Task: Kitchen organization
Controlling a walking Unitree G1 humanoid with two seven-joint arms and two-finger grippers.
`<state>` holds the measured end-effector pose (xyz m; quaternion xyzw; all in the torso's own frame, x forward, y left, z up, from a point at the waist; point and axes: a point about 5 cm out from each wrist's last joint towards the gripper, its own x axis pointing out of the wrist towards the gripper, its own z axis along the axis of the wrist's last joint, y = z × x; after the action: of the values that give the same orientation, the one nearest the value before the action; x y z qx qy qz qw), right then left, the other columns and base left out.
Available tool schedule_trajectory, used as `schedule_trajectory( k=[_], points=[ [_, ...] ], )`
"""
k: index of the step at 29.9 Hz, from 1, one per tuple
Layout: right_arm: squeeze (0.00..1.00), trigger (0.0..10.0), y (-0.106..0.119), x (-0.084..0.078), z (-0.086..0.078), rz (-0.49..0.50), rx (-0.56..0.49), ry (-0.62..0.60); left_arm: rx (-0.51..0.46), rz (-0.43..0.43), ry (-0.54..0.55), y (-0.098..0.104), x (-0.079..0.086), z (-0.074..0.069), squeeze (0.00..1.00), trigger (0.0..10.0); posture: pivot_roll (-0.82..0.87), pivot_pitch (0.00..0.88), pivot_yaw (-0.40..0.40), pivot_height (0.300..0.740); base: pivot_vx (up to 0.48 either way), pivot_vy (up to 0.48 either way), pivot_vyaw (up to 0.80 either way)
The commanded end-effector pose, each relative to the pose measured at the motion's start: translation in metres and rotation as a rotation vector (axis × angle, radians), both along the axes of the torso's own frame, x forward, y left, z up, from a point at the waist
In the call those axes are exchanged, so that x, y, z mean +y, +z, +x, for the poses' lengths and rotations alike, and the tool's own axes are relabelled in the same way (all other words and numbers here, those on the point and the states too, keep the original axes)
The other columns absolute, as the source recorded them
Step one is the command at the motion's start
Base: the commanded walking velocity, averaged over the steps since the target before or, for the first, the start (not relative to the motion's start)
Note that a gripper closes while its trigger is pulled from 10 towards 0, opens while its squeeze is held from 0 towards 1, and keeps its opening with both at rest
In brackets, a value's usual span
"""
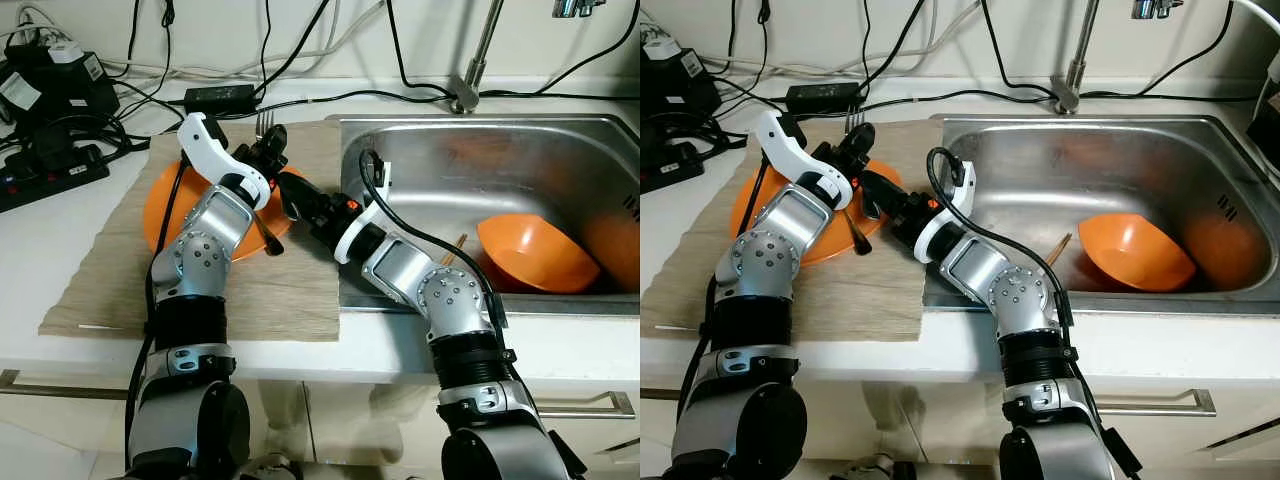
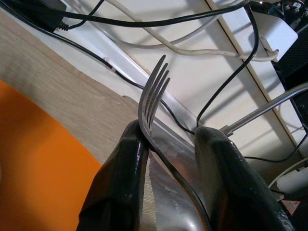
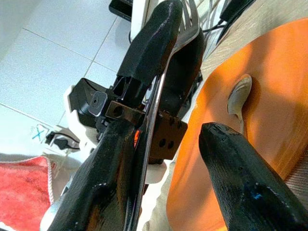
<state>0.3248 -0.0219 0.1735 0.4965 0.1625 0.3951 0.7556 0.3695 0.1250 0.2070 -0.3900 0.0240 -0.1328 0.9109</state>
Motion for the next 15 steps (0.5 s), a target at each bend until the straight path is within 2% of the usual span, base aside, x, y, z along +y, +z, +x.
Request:
schedule_trajectory(
  k=[1, 15],
  points=[
    [1.0, 10.0, 0.0204, 0.0454, -0.0087, 0.042, -0.032, 0.091, -0.047, 0.001, -0.025, 0.013, -0.0054, -0.0013, 0.0, 0.0, 0.01, 0.011, 0.066, 0.74, 0.0, 0.0, 0.0],
    [1.0, 10.0, 0.0108, 0.0429, -0.0035, -0.06, -0.05, 0.026, -0.044, 0.028, -0.039, 0.009, -0.009, -0.0006, 0.0, 0.0, -0.01, 0.01, 0.071, 0.74, 0.0, 0.0, 0.0]
  ],
)
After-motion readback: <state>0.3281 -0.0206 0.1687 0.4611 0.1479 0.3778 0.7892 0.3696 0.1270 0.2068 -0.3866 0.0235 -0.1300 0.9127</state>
